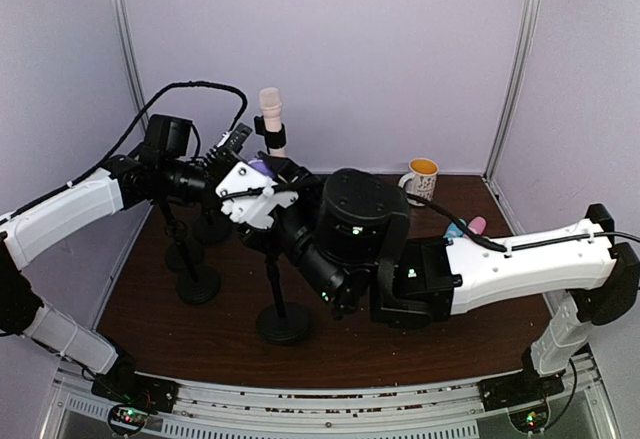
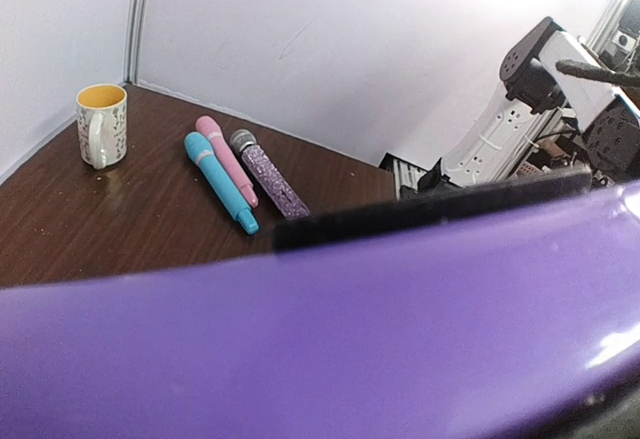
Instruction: Remove the microphone from the stand
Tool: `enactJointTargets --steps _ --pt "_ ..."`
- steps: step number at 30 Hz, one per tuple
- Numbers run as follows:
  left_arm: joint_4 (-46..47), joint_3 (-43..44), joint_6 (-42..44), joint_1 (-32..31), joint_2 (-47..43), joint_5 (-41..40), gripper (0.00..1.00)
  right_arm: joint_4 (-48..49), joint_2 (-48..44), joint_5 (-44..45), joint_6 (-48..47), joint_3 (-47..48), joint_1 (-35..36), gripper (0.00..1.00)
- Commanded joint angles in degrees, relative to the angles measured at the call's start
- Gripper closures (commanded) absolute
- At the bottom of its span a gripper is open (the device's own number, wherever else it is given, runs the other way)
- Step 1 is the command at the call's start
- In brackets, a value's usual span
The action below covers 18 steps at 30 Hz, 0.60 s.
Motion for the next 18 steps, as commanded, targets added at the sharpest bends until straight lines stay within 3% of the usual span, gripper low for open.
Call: enactJointTargets --steps 1,18 --pt "0.05 1.79 -1.92 6.19 2.4 -7.99 1.0 7.94 -8.14 0.99 -4.89 -0.06 6.09 1.0" --pt "-2.13 4.49 0.21 7.07 5.08 -14.08 1.0 12.36 -12.27 3.35 -9.11 -2.69 10.97 1.0"
